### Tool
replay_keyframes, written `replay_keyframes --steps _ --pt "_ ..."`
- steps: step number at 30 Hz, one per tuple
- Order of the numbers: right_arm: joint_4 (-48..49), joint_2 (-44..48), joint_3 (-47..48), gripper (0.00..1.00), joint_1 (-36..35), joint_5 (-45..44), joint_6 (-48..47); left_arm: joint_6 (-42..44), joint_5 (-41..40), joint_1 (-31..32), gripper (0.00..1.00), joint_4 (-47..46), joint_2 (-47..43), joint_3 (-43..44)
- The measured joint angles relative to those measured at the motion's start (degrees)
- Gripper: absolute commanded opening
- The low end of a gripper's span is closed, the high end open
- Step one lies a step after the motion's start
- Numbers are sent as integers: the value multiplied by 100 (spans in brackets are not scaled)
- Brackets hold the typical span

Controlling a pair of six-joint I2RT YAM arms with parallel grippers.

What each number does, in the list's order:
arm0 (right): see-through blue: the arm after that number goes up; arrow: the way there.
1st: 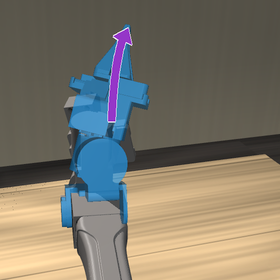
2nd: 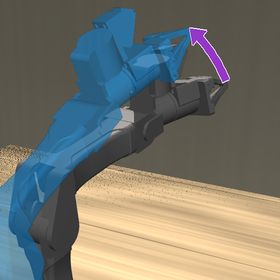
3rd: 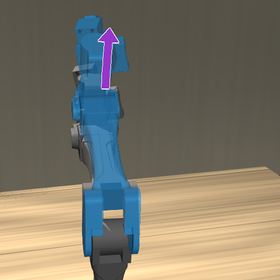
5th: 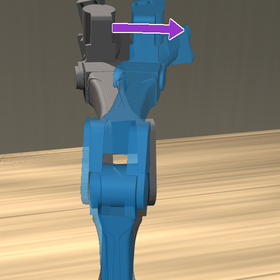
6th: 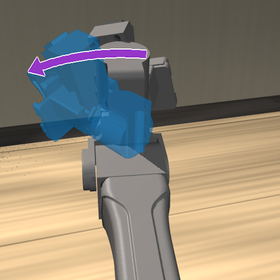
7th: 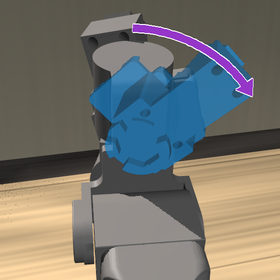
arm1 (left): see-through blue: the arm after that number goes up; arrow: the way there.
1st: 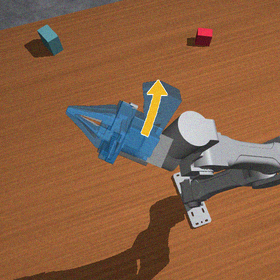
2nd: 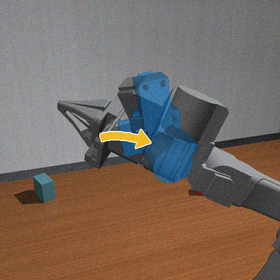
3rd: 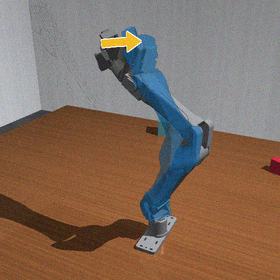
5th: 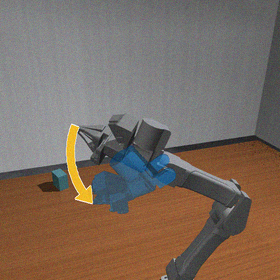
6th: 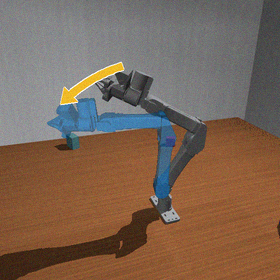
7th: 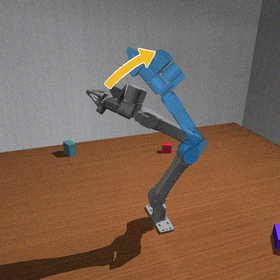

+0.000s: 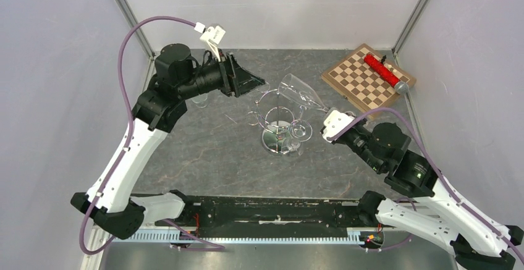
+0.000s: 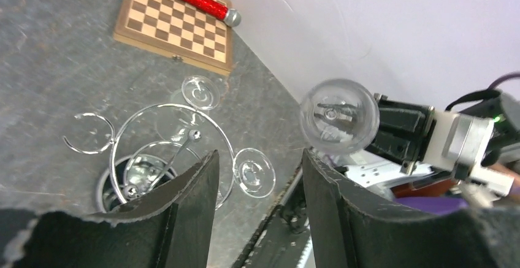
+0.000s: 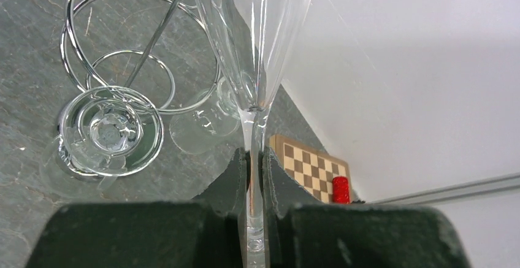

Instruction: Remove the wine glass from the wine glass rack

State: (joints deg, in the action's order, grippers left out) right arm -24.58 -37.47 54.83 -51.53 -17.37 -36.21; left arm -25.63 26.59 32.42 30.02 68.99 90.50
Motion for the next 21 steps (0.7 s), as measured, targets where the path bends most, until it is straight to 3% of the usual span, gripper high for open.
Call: replay_keyframes --steps 10,21 --pt "273 -192 -140 0 0 387 -501 -1344 1248 -638 56 -887 50 -730" --pt "555 -616 -138 0 0 424 -527 -1777 1773 -732 51 -1139 74 -1027"
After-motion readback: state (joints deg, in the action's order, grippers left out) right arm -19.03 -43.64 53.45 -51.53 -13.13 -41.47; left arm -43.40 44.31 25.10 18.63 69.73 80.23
